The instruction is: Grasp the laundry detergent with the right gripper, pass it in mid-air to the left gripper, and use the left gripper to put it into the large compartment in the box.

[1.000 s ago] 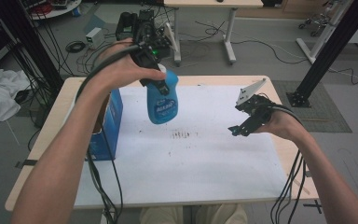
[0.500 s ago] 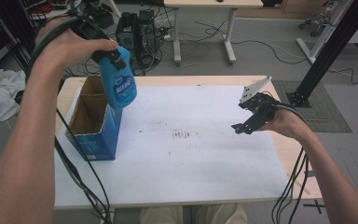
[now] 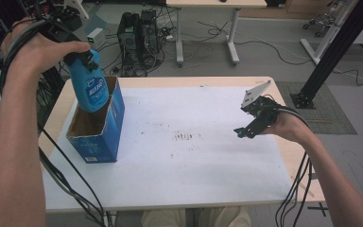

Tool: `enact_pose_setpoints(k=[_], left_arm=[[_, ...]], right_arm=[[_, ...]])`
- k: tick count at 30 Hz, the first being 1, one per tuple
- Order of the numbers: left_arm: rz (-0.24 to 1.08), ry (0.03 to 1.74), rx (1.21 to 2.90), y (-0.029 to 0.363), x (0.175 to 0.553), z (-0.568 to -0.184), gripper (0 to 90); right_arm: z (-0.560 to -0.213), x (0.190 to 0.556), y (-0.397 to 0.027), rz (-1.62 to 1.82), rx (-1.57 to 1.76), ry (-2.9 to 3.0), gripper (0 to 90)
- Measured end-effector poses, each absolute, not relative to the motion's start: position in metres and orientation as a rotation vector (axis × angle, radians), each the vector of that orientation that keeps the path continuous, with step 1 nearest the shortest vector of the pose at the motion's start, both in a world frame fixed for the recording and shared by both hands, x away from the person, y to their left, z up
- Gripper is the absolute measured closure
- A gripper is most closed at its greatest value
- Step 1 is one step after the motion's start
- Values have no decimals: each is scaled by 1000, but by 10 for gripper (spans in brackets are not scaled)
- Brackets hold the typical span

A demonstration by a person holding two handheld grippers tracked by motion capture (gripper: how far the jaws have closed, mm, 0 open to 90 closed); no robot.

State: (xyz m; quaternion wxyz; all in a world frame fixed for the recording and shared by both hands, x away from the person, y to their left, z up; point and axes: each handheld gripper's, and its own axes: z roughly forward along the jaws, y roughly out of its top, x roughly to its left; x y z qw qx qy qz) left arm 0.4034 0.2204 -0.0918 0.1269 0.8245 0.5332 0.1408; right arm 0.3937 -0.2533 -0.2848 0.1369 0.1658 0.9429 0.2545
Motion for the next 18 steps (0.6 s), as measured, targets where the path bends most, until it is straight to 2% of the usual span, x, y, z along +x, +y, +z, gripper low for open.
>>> enact_pose_setpoints(k=[3,5,6,9,11,13,14,15,16,17,18], left_arm=[[409,1549,2403,220,404,-91,381],[396,1572,2401,231,403,-104,381],[405,1565,2387,227,402,-97,381],[372,1580,2408,234,405,-117,381],[390,1577,2402,232,403,-107,381],[378,1579,2407,234,404,-115,381],[406,1561,2387,225,403,-94,381],[341,1573,2433,236,406,-133,381],[316,1568,2453,239,407,-145,381],[350,1573,2427,235,406,-127,381],[314,1557,2462,240,407,-151,381]], right_arm=[[-290,393,-254,727,491,2736,131],[-291,393,-254,724,485,2737,131],[-291,393,-253,722,488,2740,130],[-292,394,-253,726,484,2737,130],[-292,394,-252,719,484,2738,131],[-292,394,-252,717,484,2739,130],[-292,394,-252,718,483,2738,131],[-290,393,-254,731,487,2734,131],[-293,394,-252,706,493,2742,131],[-294,394,-252,701,494,2744,130],[-293,394,-252,710,492,2741,131]])
